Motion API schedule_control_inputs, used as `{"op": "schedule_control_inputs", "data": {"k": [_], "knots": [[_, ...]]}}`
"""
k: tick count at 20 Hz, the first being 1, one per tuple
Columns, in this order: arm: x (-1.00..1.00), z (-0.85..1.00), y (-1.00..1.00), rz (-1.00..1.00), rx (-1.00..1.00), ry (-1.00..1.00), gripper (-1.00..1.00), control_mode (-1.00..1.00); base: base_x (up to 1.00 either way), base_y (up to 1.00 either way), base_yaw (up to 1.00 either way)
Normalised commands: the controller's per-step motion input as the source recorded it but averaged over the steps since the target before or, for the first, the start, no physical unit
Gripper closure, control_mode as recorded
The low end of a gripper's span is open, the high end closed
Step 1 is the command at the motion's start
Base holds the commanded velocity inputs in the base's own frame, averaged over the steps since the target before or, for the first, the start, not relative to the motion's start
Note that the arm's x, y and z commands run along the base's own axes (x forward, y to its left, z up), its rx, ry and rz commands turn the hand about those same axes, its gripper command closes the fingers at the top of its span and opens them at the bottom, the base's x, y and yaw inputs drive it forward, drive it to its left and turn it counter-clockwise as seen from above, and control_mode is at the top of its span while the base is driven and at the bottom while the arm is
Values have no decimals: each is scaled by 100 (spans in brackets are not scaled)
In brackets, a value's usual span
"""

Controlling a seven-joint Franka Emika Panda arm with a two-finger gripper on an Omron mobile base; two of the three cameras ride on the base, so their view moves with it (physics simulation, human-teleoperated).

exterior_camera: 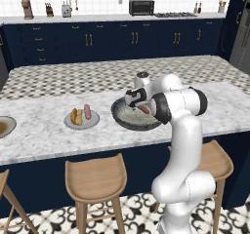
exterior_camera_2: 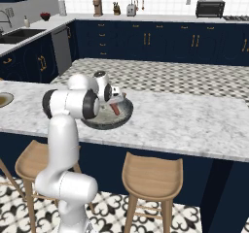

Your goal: Place one bun and one sausage from the bowl on each plate.

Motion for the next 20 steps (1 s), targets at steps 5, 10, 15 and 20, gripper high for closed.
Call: {"op": "schedule_control_inputs", "data": {"k": [5, 10, 15, 20], "knots": [[19, -15, -18, 0, 0, -1, -100, -100, 0, 0, 0], [10, -35, -3, 0, -4, -2, -100, -100, 0, 0, 0], [1, -39, 0, 0, -7, 0, -100, -100, 0, 0, 0], [6, -20, -2, 0, 0, 1, -100, -100, 0, 0, 0]]}}
